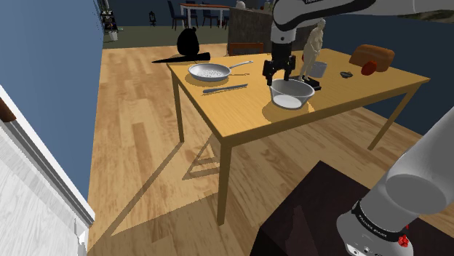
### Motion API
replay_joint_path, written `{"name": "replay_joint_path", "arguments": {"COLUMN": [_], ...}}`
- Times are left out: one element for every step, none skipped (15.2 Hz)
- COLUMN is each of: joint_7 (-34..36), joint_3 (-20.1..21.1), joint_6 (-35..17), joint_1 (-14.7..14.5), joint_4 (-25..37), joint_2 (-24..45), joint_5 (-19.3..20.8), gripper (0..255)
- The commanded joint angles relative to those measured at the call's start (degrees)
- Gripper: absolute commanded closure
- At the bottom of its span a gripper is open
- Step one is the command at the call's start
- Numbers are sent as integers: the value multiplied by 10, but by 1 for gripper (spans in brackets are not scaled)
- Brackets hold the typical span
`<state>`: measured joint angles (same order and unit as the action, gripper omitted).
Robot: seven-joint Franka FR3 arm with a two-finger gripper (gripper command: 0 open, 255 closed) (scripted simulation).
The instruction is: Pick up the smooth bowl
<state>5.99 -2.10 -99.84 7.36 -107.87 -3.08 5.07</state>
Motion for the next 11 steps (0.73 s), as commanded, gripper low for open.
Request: {"name": "replay_joint_path", "arguments": {"joint_7": [2,3,3,4,4,5,5,5,5,5,5], "joint_3": [-1,-1,-1,-1,-1,-2,-2,-2,-2,-2,-2], "joint_6": [-10,-18,-26,-33,-41,-52,-52,-52,-53,-52,-52], "joint_1": [1,1,1,1,1,2,2,2,2,2,2], "joint_4": [-2,-9,-15,-22,-28,-38,-38,-38,-39,-38,-38], "joint_2": [8,9,10,11,12,14,14,14,14,14,14], "joint_5": [1,1,2,2,2,2,2,2,2,2,2], "gripper": [0,0,0,0,0,0,0,0,255,255,255]}}
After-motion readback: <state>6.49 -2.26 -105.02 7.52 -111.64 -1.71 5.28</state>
